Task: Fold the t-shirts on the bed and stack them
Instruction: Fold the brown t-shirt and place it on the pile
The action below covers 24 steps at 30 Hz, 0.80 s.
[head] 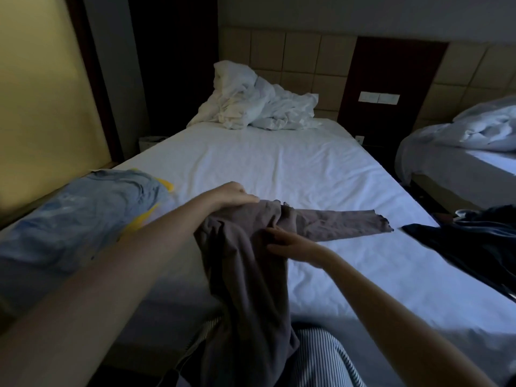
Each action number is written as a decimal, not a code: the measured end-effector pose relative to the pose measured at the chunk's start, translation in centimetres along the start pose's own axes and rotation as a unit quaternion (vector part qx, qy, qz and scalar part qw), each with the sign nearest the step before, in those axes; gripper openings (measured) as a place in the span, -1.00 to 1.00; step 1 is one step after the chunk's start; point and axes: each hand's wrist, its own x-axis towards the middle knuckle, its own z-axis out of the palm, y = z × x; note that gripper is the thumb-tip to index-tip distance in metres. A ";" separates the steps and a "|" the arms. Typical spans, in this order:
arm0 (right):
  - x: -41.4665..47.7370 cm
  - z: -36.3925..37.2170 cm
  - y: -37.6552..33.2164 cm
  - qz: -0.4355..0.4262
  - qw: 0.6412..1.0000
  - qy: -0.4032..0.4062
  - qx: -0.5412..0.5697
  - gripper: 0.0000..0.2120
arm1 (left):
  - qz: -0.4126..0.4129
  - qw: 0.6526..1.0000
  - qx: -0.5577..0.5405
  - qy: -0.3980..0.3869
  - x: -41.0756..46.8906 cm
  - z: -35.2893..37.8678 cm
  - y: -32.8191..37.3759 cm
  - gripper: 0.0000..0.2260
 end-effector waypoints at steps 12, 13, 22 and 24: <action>0.2 -3.1 1.7 -0.071 0.947 0.245 0.197 -0.56 | 0.106 0.993 0.035 0.035 0.8 -0.3 2.6 -0.85; 0.6 -3.6 1.2 -0.071 0.947 0.244 0.196 -0.50 | 0.132 0.991 0.010 0.017 -0.1 -1.4 2.6 -0.83; 6.1 -4.3 -4.4 -0.130 0.974 -0.012 0.183 -0.08 | 0.209 0.936 -0.240 -0.152 -7.4 -9.6 -1.0 -0.81; 6.9 -4.1 -5.7 -0.133 0.980 -0.075 0.127 -0.36 | 0.191 0.924 -0.294 -0.155 -8.6 -11.1 -2.3 -0.76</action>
